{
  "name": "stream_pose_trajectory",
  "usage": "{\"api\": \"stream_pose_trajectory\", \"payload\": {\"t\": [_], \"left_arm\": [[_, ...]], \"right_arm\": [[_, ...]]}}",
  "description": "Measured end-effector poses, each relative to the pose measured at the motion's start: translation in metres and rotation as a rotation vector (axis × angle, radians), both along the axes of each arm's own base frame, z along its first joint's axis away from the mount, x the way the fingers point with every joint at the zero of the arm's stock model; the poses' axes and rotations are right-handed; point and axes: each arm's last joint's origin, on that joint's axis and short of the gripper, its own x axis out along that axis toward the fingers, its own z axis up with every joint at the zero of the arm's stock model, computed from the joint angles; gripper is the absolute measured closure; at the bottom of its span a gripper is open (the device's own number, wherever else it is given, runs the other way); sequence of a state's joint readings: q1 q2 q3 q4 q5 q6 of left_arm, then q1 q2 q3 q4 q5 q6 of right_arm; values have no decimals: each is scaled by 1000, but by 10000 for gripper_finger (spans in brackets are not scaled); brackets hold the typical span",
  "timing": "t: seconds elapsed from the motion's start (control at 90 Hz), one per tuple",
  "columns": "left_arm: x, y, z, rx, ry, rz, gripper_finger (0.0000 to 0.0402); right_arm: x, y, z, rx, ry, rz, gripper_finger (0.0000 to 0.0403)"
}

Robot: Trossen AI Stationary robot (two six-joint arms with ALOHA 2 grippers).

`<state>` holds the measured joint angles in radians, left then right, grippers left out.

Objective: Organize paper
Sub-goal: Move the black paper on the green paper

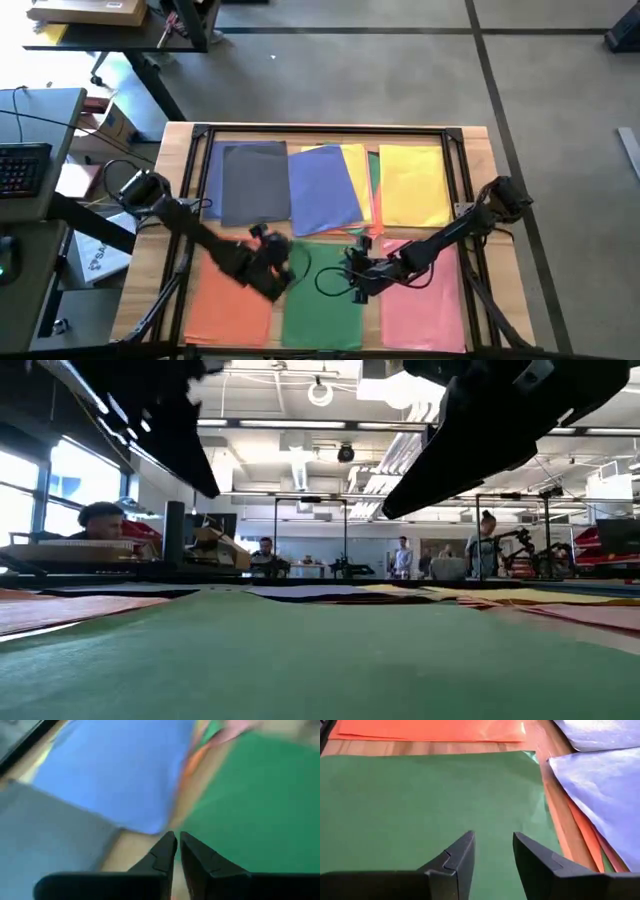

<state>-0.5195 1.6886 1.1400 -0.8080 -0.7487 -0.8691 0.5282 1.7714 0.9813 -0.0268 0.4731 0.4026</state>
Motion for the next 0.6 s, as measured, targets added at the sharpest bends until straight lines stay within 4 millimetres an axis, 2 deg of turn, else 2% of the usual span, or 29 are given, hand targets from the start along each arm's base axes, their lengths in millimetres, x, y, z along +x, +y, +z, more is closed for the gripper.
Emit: {"api": "stream_pose_trajectory", "payload": {"t": [0.078, 0.211, 0.378, 0.6], "left_arm": [[4, 17, 1, 30, 121, -55, 340], [9, 34, -5, 61, 288, -185, 282], [-1, 51, -34, 142, 437, -270, 236], [-18, 61, -74, 197, 355, -236, 231]], "right_arm": [[0, 1, 0, 3, 0, 1, 284], [-1, 1, 0, 13, -1, -4, 284], [-1, 1, 0, 14, -2, -5, 284], [-1, 2, 0, 22, -3, -11, 284]]}}
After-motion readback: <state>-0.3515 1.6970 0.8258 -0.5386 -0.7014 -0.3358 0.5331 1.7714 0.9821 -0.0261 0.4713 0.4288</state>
